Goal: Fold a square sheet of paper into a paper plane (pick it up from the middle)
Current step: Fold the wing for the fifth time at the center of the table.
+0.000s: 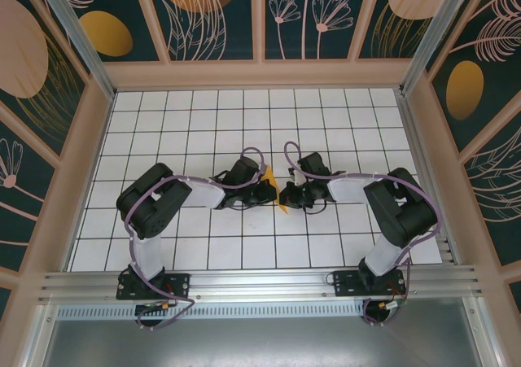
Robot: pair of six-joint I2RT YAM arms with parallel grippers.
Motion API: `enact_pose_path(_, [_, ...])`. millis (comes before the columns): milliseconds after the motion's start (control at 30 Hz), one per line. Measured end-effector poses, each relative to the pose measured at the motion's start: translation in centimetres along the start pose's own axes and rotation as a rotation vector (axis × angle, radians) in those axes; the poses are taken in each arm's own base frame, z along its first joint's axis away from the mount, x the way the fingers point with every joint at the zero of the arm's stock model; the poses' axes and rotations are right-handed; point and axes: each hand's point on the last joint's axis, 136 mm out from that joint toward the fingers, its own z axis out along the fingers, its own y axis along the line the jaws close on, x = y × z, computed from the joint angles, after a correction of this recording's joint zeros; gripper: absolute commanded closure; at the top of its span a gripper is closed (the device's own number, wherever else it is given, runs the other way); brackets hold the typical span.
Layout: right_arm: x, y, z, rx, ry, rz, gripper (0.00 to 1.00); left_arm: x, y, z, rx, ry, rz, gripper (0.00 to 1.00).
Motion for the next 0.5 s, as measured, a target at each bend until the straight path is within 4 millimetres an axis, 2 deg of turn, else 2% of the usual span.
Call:
enact_pose_path(100, [0.0, 0.0, 0.0, -0.003, -0.002, -0.002, 1.00, -0.7, 0.4, -0.2, -0.009, -0.018, -0.010, 0.90])
enact_pose_path(300, [0.0, 0.0, 0.0, -0.003, -0.002, -0.002, 1.00, -3.9, 2.0, -1.3, -0.049, -0.100, -0.046, 0.89])
enact_pose_path(500, [0.0, 0.0, 0.0, -0.002, -0.002, -0.002, 1.00, -6.0, 3.4, -2.2, -0.085, -0.146, -0.031, 0.88])
